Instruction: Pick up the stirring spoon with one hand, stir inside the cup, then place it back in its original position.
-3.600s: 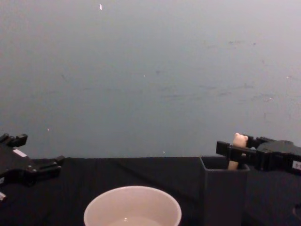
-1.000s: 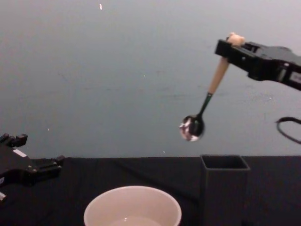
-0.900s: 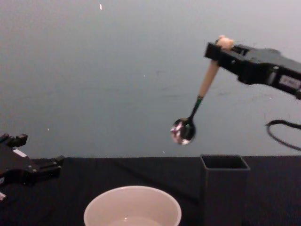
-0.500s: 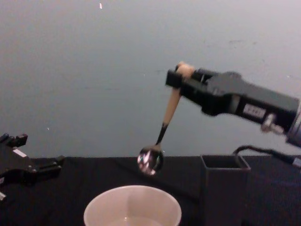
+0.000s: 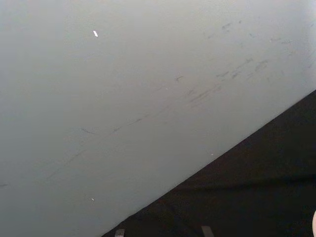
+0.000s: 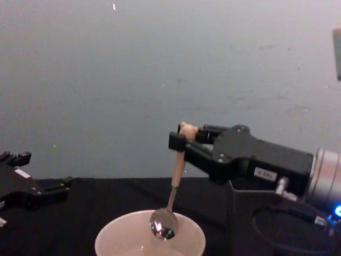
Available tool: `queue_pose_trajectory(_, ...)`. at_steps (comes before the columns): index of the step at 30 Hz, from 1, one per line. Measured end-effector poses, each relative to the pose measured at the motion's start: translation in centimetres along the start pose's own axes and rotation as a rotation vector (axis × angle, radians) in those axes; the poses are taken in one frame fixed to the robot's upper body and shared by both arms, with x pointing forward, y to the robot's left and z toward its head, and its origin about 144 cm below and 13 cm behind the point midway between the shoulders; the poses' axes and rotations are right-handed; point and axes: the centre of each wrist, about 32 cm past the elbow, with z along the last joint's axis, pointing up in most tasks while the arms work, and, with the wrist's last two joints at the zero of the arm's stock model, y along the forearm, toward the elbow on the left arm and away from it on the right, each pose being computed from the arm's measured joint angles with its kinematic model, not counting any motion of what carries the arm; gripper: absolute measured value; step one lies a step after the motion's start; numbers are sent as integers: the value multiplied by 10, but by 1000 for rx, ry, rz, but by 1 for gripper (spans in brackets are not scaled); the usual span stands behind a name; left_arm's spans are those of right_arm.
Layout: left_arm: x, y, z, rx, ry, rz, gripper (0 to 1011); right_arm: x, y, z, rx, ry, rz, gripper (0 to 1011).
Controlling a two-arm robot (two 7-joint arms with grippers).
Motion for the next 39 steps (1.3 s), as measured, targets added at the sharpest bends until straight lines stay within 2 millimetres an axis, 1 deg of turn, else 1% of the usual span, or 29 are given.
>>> queue_pose_trajectory(8,0,0,0,0,0,0,1001,-3,9,-14,-13,-31,15,214)
queue_pose_trajectory(21,0,0,0,0,0,0,1001,-10,20,-27,-34,-42,38,214)
queue_pose_trajectory(35,0,0,0,0,0,0,1001,-9,21,-27,-38,-48,30,214)
queue_pose_trajectory(39,0,0,0,0,0,0,1001,-8,18,-26,-41,-54,24,214)
